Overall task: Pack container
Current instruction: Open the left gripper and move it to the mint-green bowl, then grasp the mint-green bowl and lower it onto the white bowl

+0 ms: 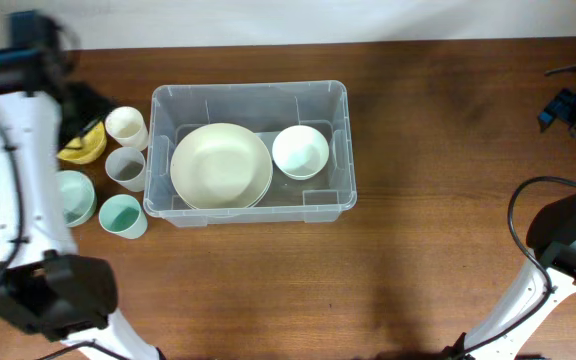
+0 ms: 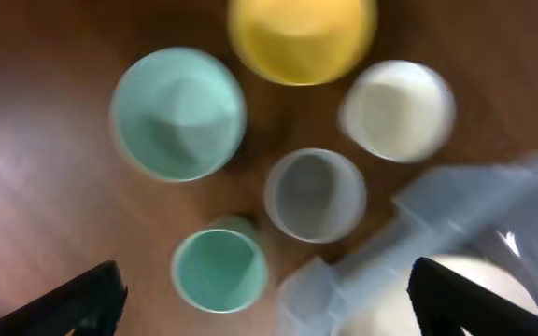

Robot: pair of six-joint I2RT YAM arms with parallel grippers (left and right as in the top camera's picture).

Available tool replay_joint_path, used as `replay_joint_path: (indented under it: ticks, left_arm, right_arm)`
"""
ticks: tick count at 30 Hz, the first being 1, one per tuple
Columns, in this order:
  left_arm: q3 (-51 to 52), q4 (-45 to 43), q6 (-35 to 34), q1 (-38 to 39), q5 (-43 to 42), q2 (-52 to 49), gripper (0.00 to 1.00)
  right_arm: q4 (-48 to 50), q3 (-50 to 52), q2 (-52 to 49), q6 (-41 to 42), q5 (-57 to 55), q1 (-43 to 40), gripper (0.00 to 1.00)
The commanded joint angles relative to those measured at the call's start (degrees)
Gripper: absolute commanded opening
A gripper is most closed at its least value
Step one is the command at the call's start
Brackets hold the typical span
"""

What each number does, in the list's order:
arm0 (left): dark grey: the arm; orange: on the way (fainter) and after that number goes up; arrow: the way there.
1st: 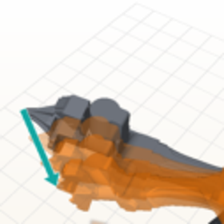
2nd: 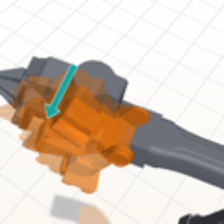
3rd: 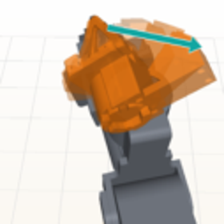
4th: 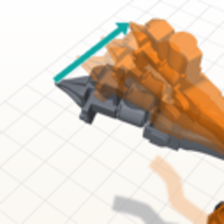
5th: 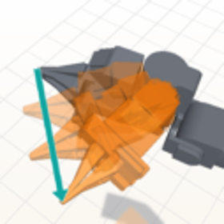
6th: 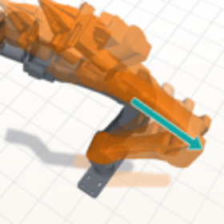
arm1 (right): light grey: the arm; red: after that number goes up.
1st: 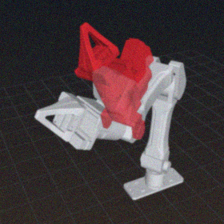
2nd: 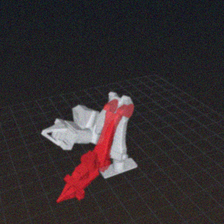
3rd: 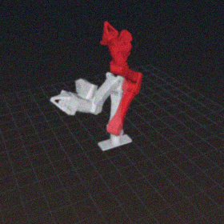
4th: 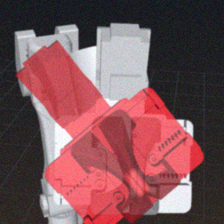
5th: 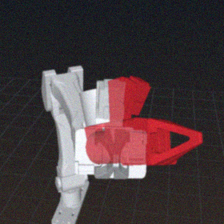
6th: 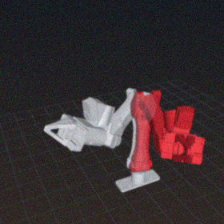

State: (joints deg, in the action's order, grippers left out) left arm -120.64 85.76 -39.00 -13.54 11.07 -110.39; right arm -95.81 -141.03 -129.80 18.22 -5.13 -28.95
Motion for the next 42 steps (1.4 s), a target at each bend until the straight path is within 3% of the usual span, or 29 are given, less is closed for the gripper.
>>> replay_joint_path:
  ticks: [1,6,14,26,27,29,32,37,38,42]
  left_arm:
    - [6.69,0.20,-6.58,-7.50,-4.59,1.03,0.99]
    - [19.71,-6.84,-7.26,-15.26,-6.32,1.03,0.99]
    - [37.79,-22.21,-7.89,-19.32,-8.50,1.03,0.99]
    - [46.03,-33.55,-7.89,-19.37,-7.58,1.01,0.89]
    - [46.03,-33.79,-7.89,-19.37,-6.97,1.01,0.80]
    - [46.03,-34.38,-7.87,-19.39,-6.71,1.01,0.73]
    - [46.03,-34.95,-7.89,-19.39,-6.54,1.01,0.44]
    - [46.03,-35.21,-7.89,-20.02,-6.32,1.01,0.05]
    - [46.03,-35.17,-7.87,-20.31,-6.32,1.03,0.01]
    - [45.75,-33.35,-7.85,-23.26,-6.62,1.36,0.01]
  right_arm:
    - [0.04,0.15,1.18,0.46,-0.52,0.04,0.99]
    - [0.04,0.15,1.18,0.46,-0.52,0.04,0.99]
    - [0.04,0.15,1.18,0.46,-0.52,0.04,0.99]
    - [0.04,0.15,1.18,0.46,-0.52,0.04,0.99]
    - [0.04,0.15,1.18,0.46,-0.52,0.04,0.99]
    - [0.04,0.15,1.18,0.46,-0.52,0.04,0.99]
    - [0.04,0.15,1.18,0.46,-0.52,0.04,0.99]
    - [0.04,0.15,1.18,0.46,-0.52,0.04,0.99]
    - [0.04,0.15,1.18,0.46,-0.52,0.04,0.99]
    - [0.04,0.15,1.18,0.46,-0.52,0.04,0.99]
